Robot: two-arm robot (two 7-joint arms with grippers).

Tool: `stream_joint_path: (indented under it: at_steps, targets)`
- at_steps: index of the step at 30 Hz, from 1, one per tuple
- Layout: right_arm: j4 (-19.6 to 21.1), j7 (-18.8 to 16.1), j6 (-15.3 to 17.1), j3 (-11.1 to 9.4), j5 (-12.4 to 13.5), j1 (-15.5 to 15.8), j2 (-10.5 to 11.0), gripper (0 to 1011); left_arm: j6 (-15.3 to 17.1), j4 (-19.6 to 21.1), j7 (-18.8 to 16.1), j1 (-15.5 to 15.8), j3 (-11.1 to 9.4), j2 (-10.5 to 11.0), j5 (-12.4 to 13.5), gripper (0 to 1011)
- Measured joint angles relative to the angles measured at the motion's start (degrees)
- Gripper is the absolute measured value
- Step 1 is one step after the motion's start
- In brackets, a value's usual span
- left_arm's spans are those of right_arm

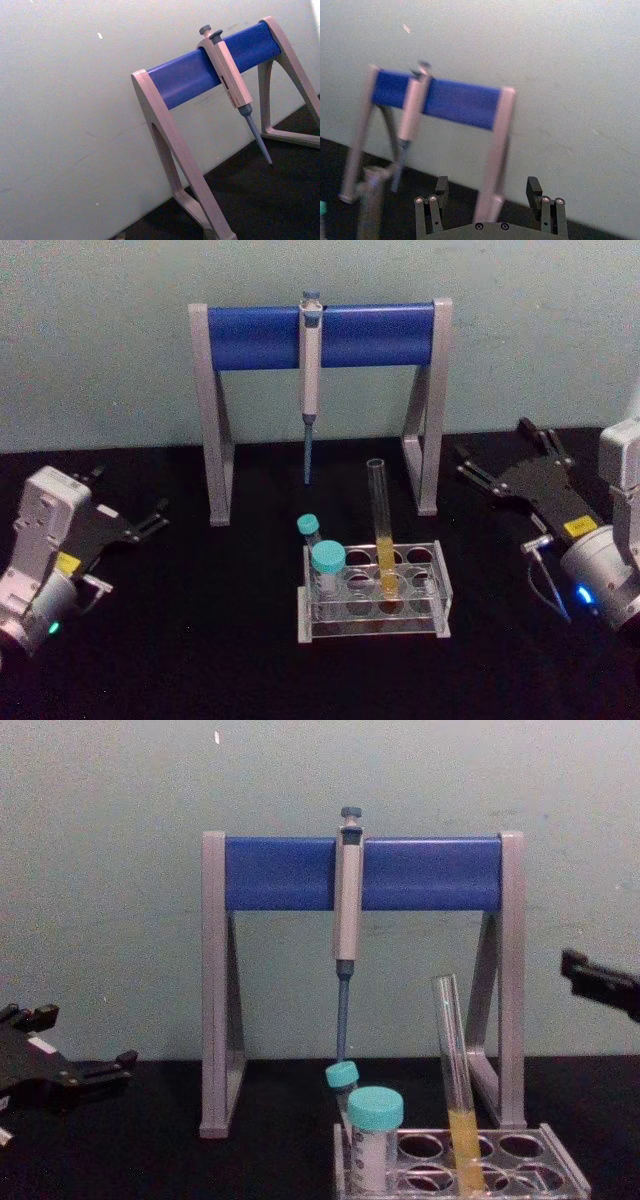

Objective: Pick up the test tube from the test tube rack, shake it, then place it back into the test tube rack.

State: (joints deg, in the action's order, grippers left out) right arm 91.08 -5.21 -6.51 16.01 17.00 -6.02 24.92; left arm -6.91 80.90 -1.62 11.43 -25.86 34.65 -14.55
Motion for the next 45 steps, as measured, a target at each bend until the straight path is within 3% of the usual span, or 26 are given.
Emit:
stream_joint_path:
  at_steps: [7,18,45]
  targets:
    - [-2.8,6.1,4.0,-0.4,-3.8,0.6,-3.0,1000,0.0,0.0,0.0,0.0,0.0,0.0,0.0,1001]
    - [-7.0,6.8,7.5,-1.4,-4.9,0.1,-6.0,1000,0.0,0.0,0.0,0.0,0.0,0.0,0.0,1001]
    - [-7.1,6.4,7.4,-1.5,-4.7,0.0,-6.1,1000,0.0,0.0,0.0,0.0,0.0,0.0,0.0,1001]
